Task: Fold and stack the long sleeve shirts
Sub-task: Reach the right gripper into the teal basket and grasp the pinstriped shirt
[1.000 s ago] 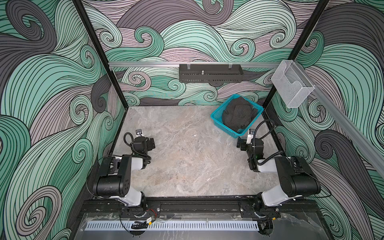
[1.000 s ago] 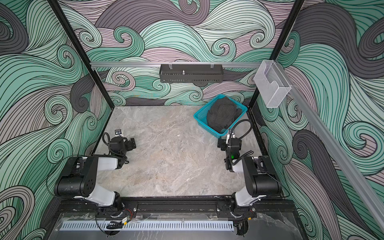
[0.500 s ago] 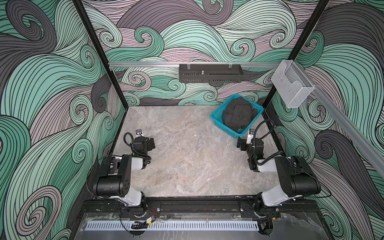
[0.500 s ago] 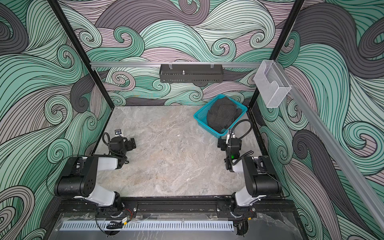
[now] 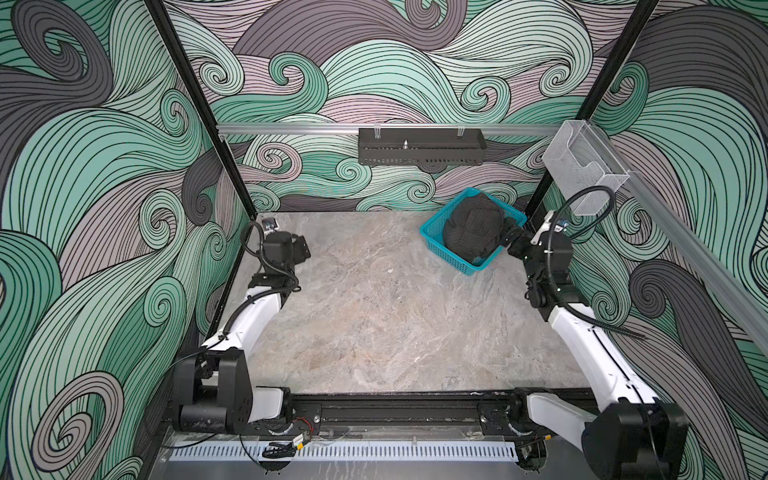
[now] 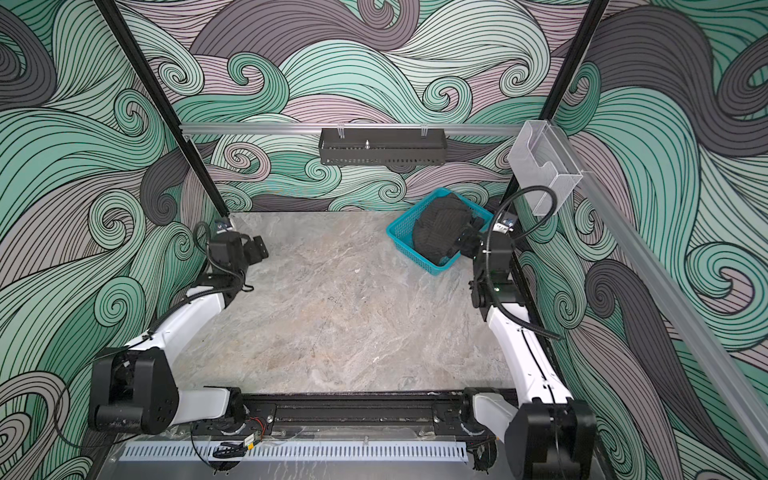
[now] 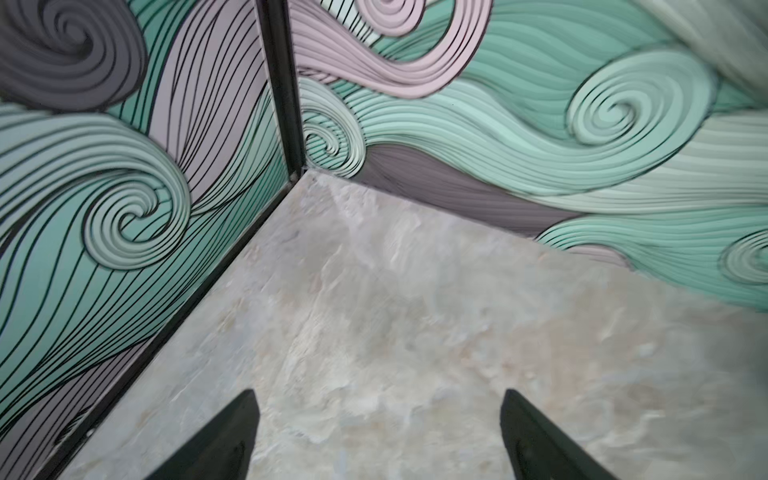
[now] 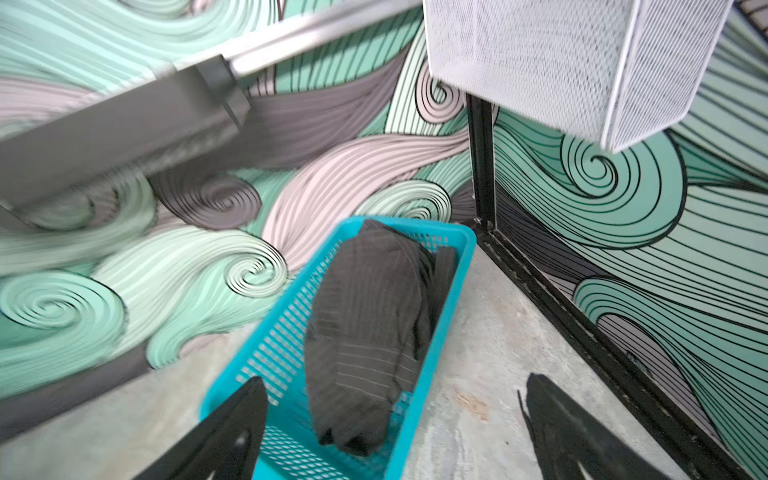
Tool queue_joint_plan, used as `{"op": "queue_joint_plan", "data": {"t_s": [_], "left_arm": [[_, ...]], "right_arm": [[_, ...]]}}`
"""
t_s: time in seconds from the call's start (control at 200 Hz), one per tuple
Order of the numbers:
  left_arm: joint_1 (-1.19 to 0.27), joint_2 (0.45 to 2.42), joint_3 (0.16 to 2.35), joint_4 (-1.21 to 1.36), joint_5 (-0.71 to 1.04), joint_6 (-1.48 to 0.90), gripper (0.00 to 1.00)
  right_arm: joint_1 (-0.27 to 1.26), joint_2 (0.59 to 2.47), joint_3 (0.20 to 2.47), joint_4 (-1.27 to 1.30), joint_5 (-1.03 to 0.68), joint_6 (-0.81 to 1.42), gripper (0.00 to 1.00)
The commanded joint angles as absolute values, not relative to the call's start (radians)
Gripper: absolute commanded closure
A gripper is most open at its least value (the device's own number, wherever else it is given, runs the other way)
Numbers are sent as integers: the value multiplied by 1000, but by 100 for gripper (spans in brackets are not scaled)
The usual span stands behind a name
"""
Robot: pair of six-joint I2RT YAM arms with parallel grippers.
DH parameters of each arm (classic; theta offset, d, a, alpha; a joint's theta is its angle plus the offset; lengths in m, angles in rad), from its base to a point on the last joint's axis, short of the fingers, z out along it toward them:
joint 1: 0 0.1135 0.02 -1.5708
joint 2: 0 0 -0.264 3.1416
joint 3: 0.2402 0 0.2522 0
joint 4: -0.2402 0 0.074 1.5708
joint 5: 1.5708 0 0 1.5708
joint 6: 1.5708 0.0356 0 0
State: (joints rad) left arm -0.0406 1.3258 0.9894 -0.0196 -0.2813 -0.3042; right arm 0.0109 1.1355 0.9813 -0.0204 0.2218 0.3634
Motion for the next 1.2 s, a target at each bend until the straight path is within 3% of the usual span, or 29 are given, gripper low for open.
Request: {"op": "queue_joint_plan", "data": {"t_s": [0.0,0.14,0.4,0.6,0.806,1.036,1.196], "left_arm": [[-50,1342,1144,-476,-81,-428,10],[-61,1310,1161,-603,37,-429,10],[-64,1196,1049,-599,126,-410,10],[-64,1176,1066,-588,116,-372,9],[-64,1198,1079,-579,134,-376,10],[-63,1218,1094,-586,136,-374,9],[-63,1222,1097,-590,146,-373,9]], "right_arm": [[-14,1224,1036,-412,95,533,1],[-46,1305,1002,-366,-139,654,1],[-52,1507,886,96,-427,905,1],[-36,1708,906,405,-461,1079,1],[40,1931,1113,584,-426,1218,1],[124,2030,1323,508,-338,1226,1],[154,1852,1327,33,-150,1003,1]]}}
